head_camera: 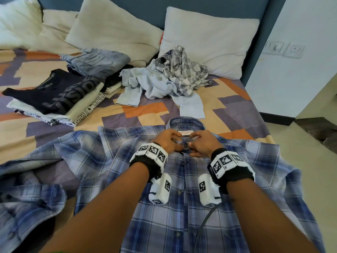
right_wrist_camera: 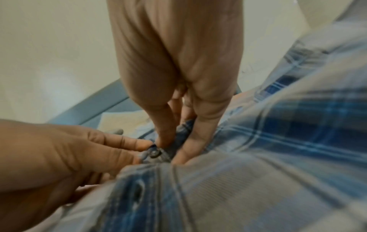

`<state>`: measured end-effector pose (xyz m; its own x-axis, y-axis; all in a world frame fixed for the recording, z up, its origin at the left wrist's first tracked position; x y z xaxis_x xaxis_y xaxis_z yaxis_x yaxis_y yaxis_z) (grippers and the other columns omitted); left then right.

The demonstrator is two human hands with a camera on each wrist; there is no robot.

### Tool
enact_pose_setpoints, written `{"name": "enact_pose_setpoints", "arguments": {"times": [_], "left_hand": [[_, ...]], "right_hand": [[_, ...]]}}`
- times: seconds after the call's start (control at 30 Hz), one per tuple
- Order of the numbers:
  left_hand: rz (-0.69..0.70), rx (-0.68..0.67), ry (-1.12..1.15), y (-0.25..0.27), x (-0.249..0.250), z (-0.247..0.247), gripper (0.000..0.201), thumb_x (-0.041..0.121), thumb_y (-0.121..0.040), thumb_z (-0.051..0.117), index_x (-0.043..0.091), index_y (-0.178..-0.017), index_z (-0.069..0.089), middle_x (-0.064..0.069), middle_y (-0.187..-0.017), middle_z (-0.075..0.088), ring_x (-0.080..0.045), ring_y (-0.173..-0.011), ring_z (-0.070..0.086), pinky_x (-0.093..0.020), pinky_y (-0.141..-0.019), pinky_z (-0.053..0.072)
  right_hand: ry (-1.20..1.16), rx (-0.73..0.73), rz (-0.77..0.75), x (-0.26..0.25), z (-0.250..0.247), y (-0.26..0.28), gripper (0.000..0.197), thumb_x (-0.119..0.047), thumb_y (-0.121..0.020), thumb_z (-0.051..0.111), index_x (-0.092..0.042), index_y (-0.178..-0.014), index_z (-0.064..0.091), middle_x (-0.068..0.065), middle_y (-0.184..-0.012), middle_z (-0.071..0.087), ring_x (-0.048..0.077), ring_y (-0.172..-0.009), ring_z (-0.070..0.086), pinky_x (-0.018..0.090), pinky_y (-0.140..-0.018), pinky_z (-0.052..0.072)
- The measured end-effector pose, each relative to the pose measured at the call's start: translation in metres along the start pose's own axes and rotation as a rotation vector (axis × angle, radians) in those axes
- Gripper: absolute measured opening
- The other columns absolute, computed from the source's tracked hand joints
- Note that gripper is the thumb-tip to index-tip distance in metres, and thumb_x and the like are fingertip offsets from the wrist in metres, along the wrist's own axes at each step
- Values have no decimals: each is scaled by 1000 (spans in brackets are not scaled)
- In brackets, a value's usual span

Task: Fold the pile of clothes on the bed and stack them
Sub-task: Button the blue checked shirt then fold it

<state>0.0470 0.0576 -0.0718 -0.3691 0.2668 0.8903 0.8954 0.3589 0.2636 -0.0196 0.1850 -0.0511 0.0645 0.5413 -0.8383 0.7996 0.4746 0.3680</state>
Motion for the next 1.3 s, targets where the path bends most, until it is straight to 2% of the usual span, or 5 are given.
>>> {"name": "enact_pose_setpoints", "arguments": {"times": [0.17,0.33,0.5,0.9,1.3], "left_hand": [[34,490,175,42,-7,-16,22,-1,-77,76,12,-94,69,-6,-100,68,-17,-91,62,-31,-86,52],[-172,331,203,66,-31,13,15,-1,-77,71,5,-63,69,-12,-64,64,-22,-59,59,-39,-65,59],[-126,280,-83,69,-31,20,14,15,-83,71,7,-73,74,-8,-68,62,-15,-58,54,-10,-39,36],[-336,234,-187,58,-13,29,49,34,-75,79,0,-106,63,-15,-107,66,-28,-92,65,-31,-58,47],[-230,128,-62,54,-28,25,23,26,-76,77,7,-73,63,-7,-77,64,-19,-72,58,-27,-66,47]], "right_hand": [[105,353,-272,2,-10,37,42,1,-80,76,-9,-117,61,2,-101,59,26,-91,62,44,-85,55],[154,268,-117,28,20,60,23,-14,-72,86,-8,-80,65,8,-87,70,24,-87,67,42,-83,56],[411,254,-89,36,37,68,42,-30,-68,88,-10,-85,55,15,-99,66,31,-92,64,32,-64,43],[291,296,-37,44,28,63,17,-16,-78,69,-7,-66,61,11,-70,56,27,-71,60,24,-49,32],[-105,72,59,42,21,64,31,-16,-94,59,-10,-63,60,9,-60,52,21,-55,49,30,-52,44]]}}
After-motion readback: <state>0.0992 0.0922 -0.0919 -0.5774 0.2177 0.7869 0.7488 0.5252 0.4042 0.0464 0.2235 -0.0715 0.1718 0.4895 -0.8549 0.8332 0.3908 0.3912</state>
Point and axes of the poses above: each hand's wrist, its own y-axis away from the middle knuckle, its own z-axis out of the palm, x = y × z, the point moved 3 cm from there along -y, towards the middle knuckle
